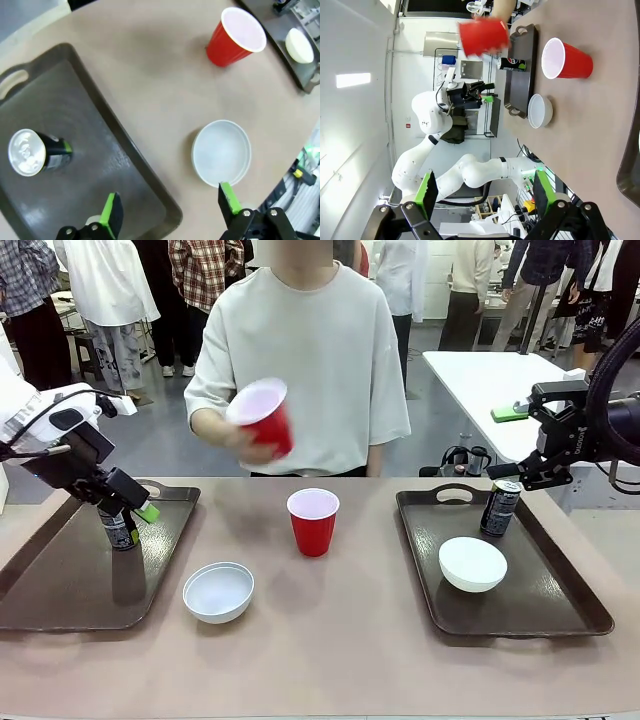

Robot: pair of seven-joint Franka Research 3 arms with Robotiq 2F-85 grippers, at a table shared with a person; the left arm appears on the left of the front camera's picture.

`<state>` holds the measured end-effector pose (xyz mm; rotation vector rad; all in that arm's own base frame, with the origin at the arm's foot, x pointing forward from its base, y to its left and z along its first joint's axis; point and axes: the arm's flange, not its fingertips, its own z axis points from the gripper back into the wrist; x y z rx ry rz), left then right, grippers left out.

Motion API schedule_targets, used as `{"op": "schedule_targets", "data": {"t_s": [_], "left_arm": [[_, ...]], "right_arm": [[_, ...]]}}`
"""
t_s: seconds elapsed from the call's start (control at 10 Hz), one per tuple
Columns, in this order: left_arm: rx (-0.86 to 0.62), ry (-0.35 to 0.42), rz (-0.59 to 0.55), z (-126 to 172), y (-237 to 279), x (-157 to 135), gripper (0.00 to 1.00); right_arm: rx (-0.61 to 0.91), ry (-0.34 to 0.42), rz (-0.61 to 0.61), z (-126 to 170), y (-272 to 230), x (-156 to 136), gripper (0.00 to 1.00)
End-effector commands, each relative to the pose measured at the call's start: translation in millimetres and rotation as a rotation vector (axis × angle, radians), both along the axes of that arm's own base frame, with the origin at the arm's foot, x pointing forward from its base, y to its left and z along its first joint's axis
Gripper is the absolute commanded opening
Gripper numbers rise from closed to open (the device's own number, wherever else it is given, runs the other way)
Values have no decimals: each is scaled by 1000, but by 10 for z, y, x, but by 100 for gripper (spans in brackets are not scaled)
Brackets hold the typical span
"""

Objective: Prepare tableware on both trays.
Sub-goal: Pick up a Picnic Bowl from the table and place it on a Handle tray.

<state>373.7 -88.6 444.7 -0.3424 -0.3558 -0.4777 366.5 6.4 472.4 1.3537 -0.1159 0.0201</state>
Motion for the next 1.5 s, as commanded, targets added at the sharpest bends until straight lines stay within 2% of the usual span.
{"op": "schedule_targets", "data": {"t_s": [0.0,0.2,0.3,0.4,0.6,0.8,1.0,1.2,1.4], "left_arm": [[108,-6,-100,-19,58,-450,100],[195,-43,-142,161,298,-1154,100],[205,-68,-129,125,289,-1323,100],[201,-61,-110,59,252,-1370,100],[179,-40,-95,98,259,-1228,100],[180,-40,-54,27,237,-1223,100],[182,-26,-34,18,192,-1002,100],[152,-32,75,-194,-11,-674,100],[177,8,119,-420,-283,-457,100]], "right_arm": [[-11,-6,17,-2,-11,-7,100],[-11,-6,17,-2,-11,-7,100],[-11,-6,17,-2,-11,-7,100],[-11,-6,17,-2,-11,-7,100],[-11,-6,17,-2,-11,-7,100],[-11,-6,17,-2,-11,-7,100],[-11,-6,17,-2,-11,-7,100],[-11,-6,17,-2,-11,-7,100],[-11,-6,17,-2,-11,-7,100]]}}
